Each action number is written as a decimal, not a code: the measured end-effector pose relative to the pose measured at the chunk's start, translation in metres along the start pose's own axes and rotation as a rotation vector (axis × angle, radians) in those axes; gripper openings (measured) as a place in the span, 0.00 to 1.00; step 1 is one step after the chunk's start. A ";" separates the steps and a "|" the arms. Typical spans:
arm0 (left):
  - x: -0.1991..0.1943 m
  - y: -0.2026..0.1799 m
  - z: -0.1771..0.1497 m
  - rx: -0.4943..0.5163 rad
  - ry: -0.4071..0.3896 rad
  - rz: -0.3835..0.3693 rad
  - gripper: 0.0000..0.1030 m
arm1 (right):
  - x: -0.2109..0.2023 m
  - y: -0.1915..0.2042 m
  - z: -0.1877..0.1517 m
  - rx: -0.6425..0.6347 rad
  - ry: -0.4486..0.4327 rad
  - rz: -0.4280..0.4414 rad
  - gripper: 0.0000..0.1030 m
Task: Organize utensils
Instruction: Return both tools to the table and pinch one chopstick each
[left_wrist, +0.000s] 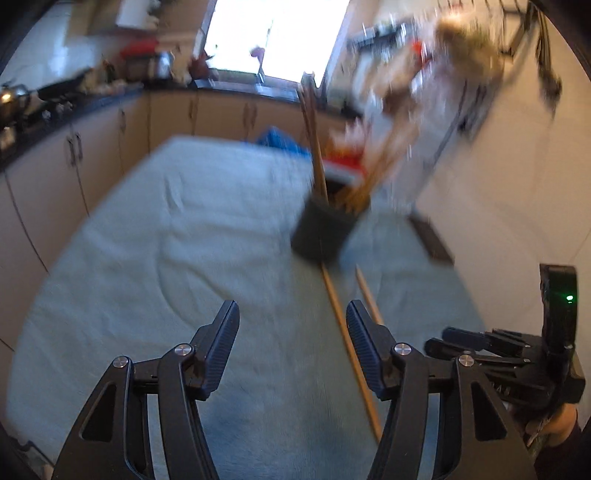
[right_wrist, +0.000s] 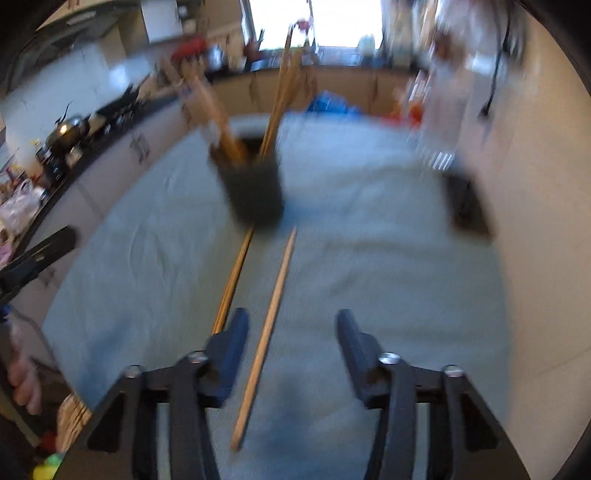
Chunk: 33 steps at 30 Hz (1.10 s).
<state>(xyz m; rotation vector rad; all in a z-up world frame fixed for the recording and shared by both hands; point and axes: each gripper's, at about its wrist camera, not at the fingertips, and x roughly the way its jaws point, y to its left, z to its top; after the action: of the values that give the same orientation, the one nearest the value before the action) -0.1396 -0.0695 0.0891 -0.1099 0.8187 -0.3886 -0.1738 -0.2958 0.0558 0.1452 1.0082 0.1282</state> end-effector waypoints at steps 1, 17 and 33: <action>0.015 -0.005 -0.007 0.018 0.051 -0.002 0.57 | 0.008 0.002 -0.009 -0.005 0.013 0.003 0.41; 0.105 -0.057 -0.021 0.158 0.229 0.041 0.55 | 0.023 0.004 -0.047 0.010 -0.011 -0.047 0.08; 0.049 0.000 -0.032 0.172 0.341 0.018 0.20 | 0.002 -0.004 -0.066 0.055 0.088 -0.047 0.21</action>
<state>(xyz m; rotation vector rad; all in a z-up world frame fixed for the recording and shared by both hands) -0.1323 -0.0866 0.0338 0.1280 1.1171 -0.4657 -0.2283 -0.2956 0.0190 0.1676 1.1023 0.0645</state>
